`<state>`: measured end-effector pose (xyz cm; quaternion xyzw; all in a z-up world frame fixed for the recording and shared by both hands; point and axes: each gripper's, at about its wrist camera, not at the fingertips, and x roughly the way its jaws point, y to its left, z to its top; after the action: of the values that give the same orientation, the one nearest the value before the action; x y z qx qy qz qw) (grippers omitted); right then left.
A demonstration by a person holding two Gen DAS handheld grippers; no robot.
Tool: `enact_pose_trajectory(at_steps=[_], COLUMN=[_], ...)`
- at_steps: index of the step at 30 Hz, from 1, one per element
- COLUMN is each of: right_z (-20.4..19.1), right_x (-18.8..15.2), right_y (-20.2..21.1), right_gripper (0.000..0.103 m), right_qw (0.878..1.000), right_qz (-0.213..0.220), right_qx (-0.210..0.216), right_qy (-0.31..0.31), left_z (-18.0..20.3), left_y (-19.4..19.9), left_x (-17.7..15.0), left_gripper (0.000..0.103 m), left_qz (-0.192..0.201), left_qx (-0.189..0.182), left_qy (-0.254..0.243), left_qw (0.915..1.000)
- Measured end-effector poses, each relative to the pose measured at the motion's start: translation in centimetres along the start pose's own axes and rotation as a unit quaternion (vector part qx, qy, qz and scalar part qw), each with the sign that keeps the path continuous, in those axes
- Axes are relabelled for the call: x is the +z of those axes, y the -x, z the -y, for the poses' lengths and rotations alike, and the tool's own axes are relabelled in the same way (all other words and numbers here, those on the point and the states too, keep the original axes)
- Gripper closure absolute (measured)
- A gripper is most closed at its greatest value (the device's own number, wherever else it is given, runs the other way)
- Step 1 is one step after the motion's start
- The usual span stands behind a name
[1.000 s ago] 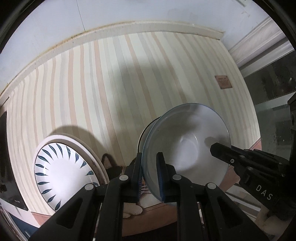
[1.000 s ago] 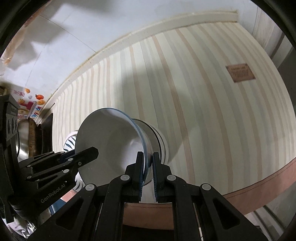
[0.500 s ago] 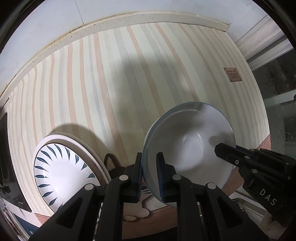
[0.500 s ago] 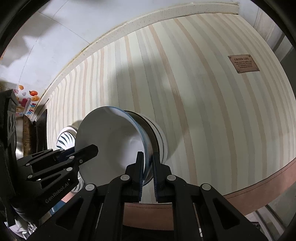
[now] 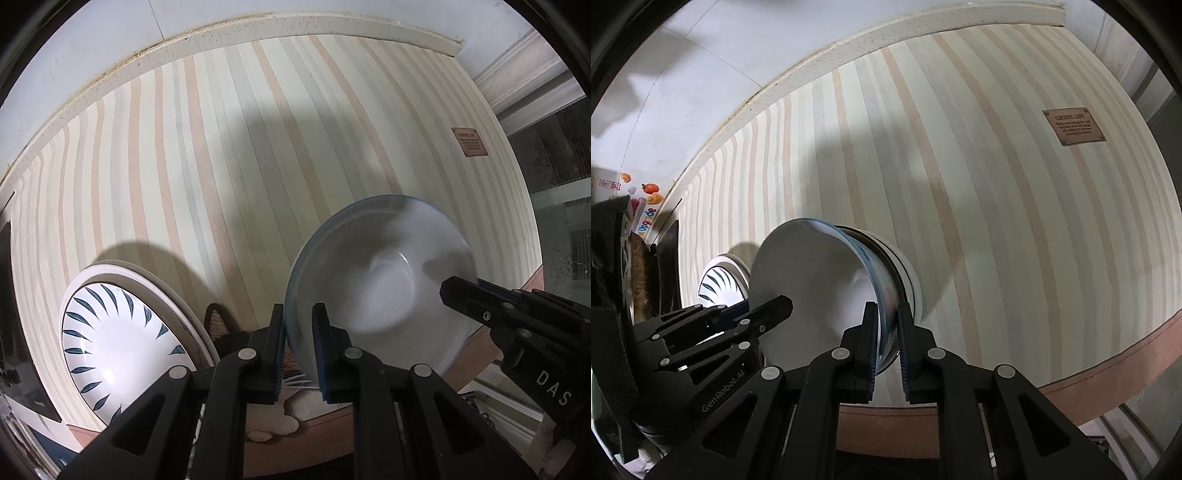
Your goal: Organize plates and bowls
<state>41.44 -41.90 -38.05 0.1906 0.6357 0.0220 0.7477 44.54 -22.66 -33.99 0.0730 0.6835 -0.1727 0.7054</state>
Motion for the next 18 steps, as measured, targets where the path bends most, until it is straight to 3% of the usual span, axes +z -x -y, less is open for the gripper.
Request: enact_pose_trajectory(at_steps=[10,16,18], right_z=[0.0,-0.9,-1.5], right_x=[0.0,-1.3,-2.2], right_y=[0.0,2.7,4.4], right_gripper=[0.089,0.088,0.082], right_qw=[1.0,0.999,0.999], right_qz=[-0.002,0.022,0.038], right_qx=[-0.007,-0.017,-0.023], right_qy=[0.004,0.017,0.025], left_z=[0.1,0.4,0.6], left_y=[0.6,5.4,7.2], left_x=[-0.2,-2.0,-2.8], left_gripper=[0.091,0.09,0.088], left_qz=[0.006,0.053,0.071], left_qx=[0.003,0.005,0.008], left_qy=[-0.006,-0.022,-0.028], left_qw=[1.0,0.9983,0.997])
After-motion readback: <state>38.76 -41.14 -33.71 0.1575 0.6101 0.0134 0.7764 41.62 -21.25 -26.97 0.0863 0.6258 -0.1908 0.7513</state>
